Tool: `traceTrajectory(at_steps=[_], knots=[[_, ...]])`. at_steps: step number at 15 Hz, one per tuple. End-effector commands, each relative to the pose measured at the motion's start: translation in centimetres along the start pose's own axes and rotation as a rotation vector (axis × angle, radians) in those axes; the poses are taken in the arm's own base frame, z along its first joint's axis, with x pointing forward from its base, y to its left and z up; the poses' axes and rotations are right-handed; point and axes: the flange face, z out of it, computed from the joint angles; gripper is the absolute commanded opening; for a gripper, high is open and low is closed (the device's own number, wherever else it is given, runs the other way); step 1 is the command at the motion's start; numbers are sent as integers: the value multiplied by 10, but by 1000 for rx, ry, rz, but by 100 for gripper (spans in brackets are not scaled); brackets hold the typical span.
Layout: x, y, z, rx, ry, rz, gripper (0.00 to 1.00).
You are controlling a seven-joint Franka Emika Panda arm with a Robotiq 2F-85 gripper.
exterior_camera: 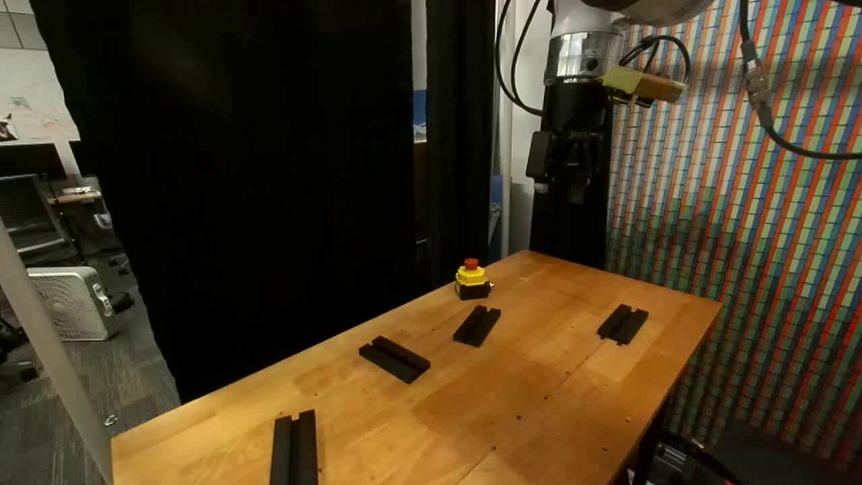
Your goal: Stack the black objects
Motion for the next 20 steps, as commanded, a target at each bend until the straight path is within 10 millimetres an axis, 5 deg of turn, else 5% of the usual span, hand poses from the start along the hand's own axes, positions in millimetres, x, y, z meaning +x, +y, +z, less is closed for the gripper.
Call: traceTrajectory(at_steps=[1, 6, 10, 20], knots=[[1, 0, -3, 0, 5, 0, 100], [0, -1, -7, -1, 14, -1, 100], [4, 23, 25, 14, 40, 75, 100], [-20, 176, 155, 116, 205, 572, 100]])
